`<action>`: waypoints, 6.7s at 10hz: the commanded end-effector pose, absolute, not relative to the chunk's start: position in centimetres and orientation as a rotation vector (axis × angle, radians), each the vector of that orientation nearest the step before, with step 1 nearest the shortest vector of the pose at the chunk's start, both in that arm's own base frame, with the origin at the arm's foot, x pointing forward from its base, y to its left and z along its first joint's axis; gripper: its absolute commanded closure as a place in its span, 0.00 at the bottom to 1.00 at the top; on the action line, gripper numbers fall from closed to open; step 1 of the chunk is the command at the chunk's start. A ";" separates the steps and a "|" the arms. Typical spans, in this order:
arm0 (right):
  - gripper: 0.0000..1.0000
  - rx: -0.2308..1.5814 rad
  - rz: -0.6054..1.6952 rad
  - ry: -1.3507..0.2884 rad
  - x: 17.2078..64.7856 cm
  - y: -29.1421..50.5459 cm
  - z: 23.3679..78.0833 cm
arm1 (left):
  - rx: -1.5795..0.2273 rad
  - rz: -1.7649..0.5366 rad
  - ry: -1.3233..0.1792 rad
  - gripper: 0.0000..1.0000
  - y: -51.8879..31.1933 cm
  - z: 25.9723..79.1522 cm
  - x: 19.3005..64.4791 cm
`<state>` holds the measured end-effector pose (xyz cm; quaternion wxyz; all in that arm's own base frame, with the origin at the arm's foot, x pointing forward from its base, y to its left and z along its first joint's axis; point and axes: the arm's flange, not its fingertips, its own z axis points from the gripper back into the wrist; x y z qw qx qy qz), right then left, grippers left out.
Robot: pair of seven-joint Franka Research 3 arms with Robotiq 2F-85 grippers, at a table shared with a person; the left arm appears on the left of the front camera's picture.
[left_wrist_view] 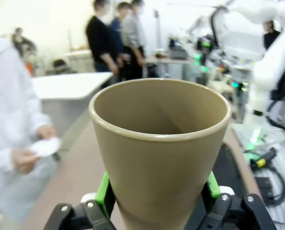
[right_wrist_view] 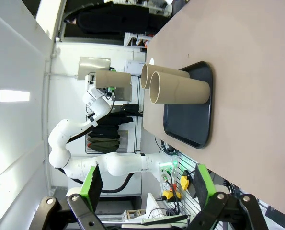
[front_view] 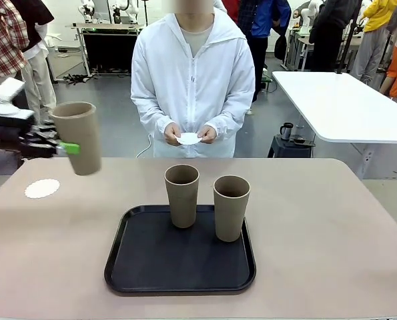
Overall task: Place coasters on the table and set cups on them.
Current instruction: Pick up one Reusable plastic cup and place it on a coaster set by the human.
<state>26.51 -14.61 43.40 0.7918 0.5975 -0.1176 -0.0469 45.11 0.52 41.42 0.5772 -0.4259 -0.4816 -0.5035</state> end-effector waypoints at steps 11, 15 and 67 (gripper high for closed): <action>0.00 1.302 -0.096 -0.264 26.7 -14.7 43.5 | -0.816 -0.839 -1.301 0.13 21.5 42.0 48.3; 0.00 1.302 -0.096 -0.264 26.7 -14.7 43.5 | -0.807 -0.854 -1.283 0.13 21.5 41.3 48.3; 0.00 1.302 -0.096 -0.264 26.7 -14.7 43.5 | -0.663 -1.029 -1.050 0.00 22.2 24.8 53.5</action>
